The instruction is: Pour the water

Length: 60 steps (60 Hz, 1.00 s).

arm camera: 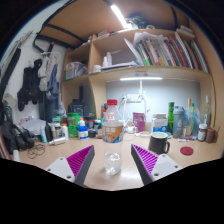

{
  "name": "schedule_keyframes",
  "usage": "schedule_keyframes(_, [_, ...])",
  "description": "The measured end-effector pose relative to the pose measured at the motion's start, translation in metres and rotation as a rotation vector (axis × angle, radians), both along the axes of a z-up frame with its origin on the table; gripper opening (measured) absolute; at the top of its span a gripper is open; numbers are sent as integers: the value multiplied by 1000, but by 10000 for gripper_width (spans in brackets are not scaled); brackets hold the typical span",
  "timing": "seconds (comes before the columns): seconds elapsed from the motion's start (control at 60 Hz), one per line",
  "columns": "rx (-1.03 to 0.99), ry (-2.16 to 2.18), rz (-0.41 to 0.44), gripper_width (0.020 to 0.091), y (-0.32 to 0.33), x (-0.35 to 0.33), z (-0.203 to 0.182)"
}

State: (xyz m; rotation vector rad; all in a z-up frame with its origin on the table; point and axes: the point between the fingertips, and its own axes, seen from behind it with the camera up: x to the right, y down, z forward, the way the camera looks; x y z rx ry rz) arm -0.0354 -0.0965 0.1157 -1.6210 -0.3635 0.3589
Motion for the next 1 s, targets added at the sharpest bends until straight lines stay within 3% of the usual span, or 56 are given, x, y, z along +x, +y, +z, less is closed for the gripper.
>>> schedule_keyframes(0.333, [-25,-19,-48,832,89,-42,-18])
schedule_keyframes(0.383, [-26,-21,-67,801,103,-42,-19])
schedule_keyframes(0.45, [-34,-14,-95,579,116,-41,-19])
schedule_keyframes(0.533, [-18,-4,-127,540,123,-36,-19])
schedule_keyframes(0.75, [-22,23,-116,463,130,-38,-19])
schedule_keyframes(1.0, [-340,559,-46,450,153,-36,0])
